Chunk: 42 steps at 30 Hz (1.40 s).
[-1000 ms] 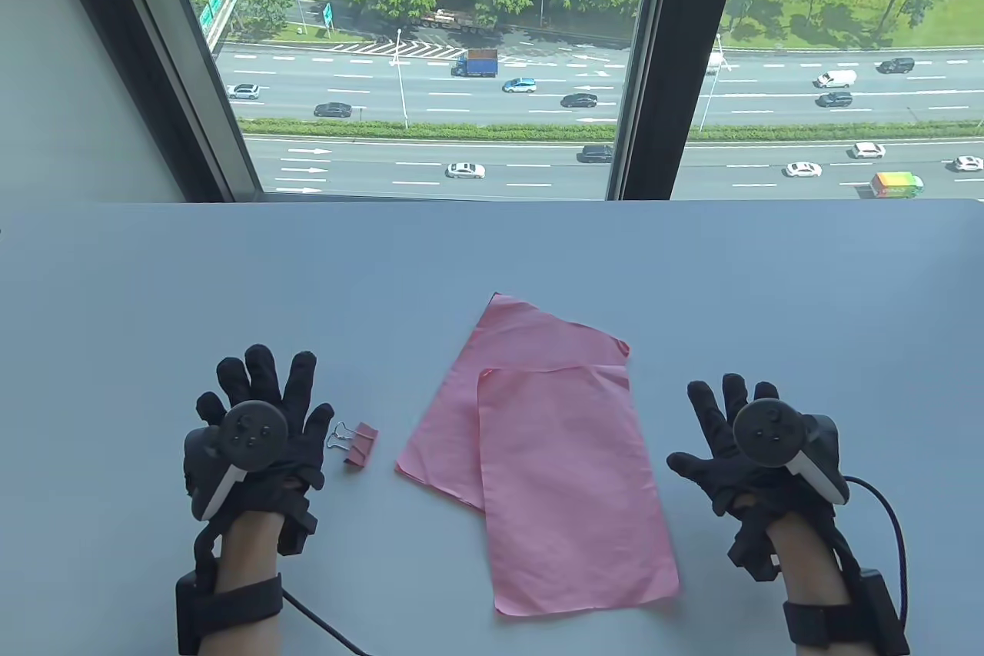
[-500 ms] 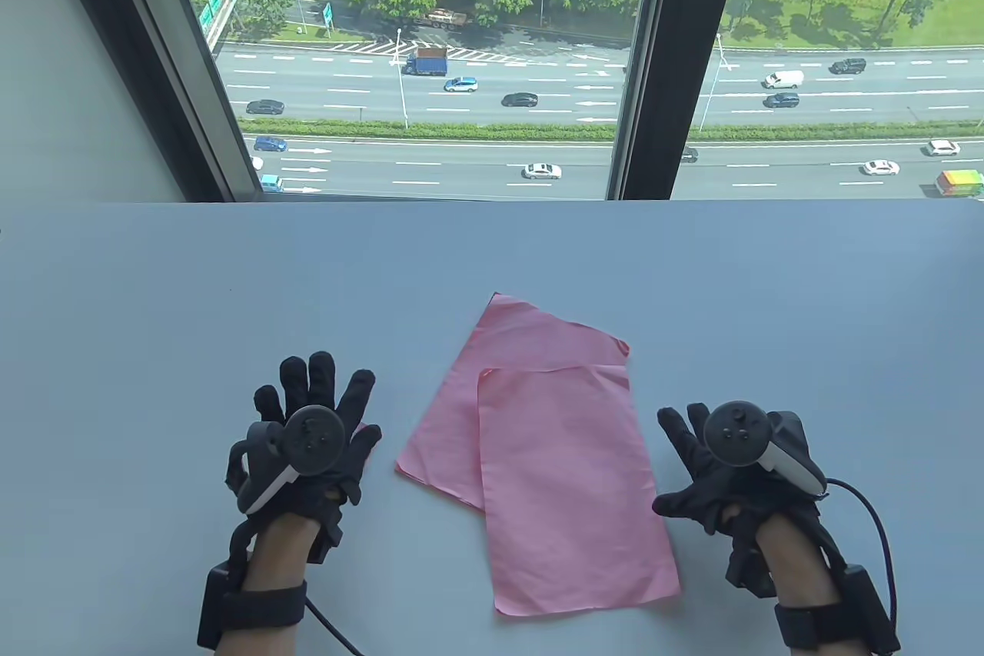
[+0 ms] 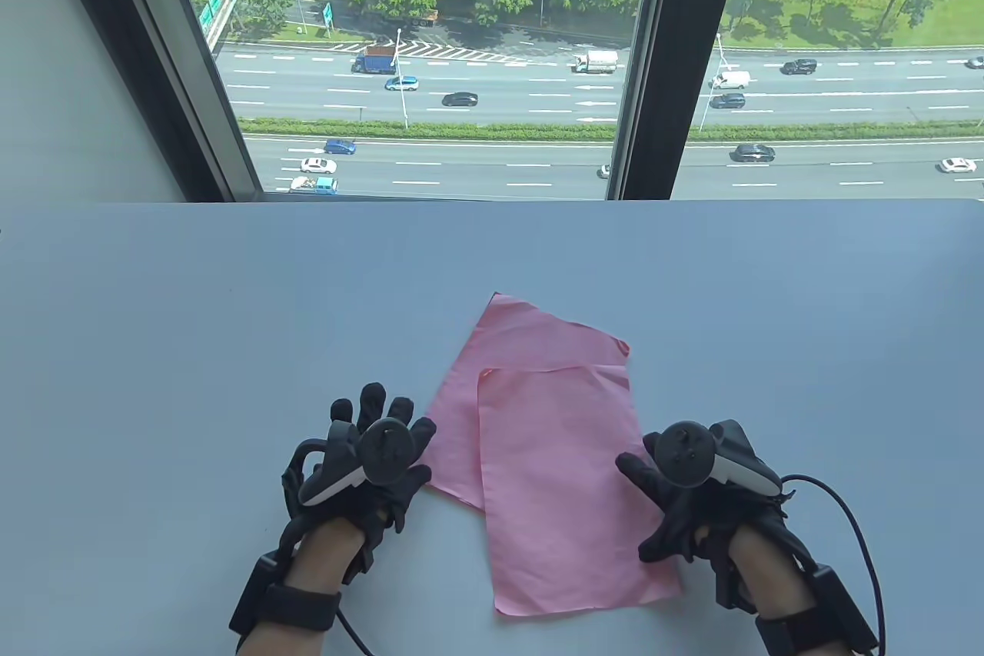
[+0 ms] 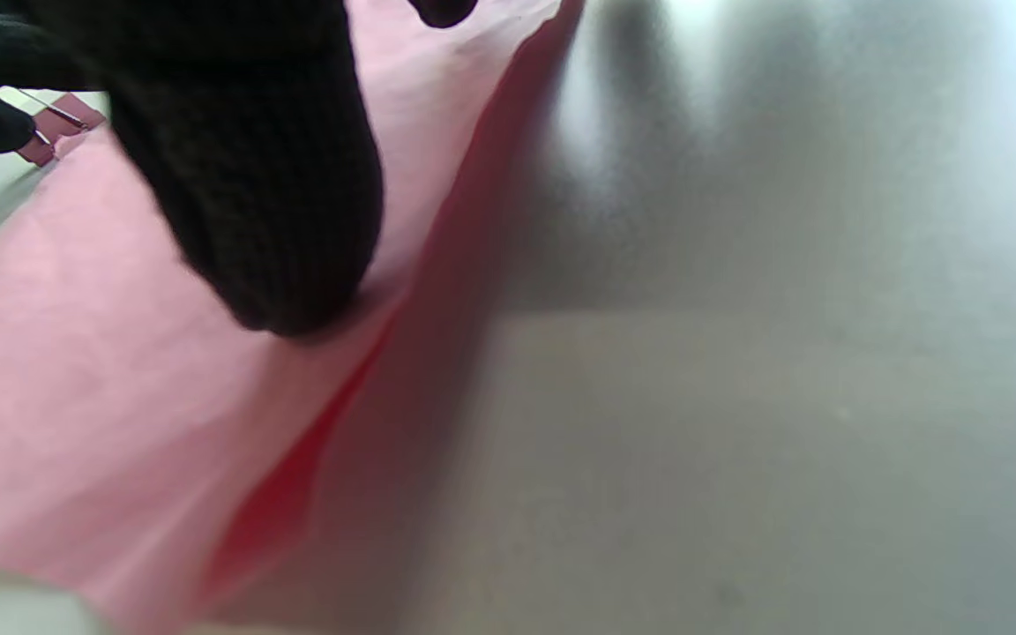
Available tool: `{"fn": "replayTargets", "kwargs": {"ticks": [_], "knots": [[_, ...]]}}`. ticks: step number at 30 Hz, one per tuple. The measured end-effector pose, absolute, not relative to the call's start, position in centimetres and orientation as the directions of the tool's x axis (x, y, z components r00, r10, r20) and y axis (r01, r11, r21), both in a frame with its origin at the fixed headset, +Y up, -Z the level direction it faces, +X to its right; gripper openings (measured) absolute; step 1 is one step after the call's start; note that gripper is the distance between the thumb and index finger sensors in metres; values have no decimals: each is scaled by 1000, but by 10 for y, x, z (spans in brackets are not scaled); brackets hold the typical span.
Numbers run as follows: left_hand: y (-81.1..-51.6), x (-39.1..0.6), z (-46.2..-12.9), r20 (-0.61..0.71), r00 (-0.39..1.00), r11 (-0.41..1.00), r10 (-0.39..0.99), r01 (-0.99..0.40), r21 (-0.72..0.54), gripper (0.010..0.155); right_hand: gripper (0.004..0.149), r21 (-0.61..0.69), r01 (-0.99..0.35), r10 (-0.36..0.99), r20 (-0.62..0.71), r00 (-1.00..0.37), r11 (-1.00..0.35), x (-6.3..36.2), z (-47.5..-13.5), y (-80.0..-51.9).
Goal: Clip paper with binder clip (Left hand to clip)
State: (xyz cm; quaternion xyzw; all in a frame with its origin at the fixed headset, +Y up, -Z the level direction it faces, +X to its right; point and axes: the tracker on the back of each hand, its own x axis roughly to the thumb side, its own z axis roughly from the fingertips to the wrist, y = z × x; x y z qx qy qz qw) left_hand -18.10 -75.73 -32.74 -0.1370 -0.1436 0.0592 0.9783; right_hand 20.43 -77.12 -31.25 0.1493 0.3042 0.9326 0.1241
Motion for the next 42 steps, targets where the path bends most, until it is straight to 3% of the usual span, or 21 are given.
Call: {"fn": "replayTargets", "kwargs": {"ticks": [3, 20, 24, 28, 31, 36, 42], "knots": [[-763, -176, -326, 271, 950, 945, 152, -59, -323, 66, 106, 609, -152, 335, 197, -921, -779, 204, -313, -774], [-749, -165, -319, 331, 913, 952, 237, -150, -267, 51, 96, 545, -193, 353, 204, -913, -816, 201, -317, -773], [-750, -171, -320, 311, 918, 956, 246, -177, -234, 56, 97, 508, -265, 409, 195, -891, -820, 207, -319, -766], [-752, -175, -322, 279, 948, 973, 155, -97, -210, 66, 101, 525, -227, 374, 193, -907, -820, 213, -315, -759], [-758, -174, -324, 249, 963, 963, 104, -34, -268, 71, 103, 564, -197, 355, 185, -916, -802, 212, -313, -761], [-765, -175, -326, 199, 970, 947, 140, -73, -313, 67, 102, 582, -153, 305, 173, -936, -799, 207, -315, -771], [-765, -175, -326, 211, 968, 943, 134, -59, -328, 67, 100, 560, -185, 336, 179, -925, -808, 206, -317, -772]]}}
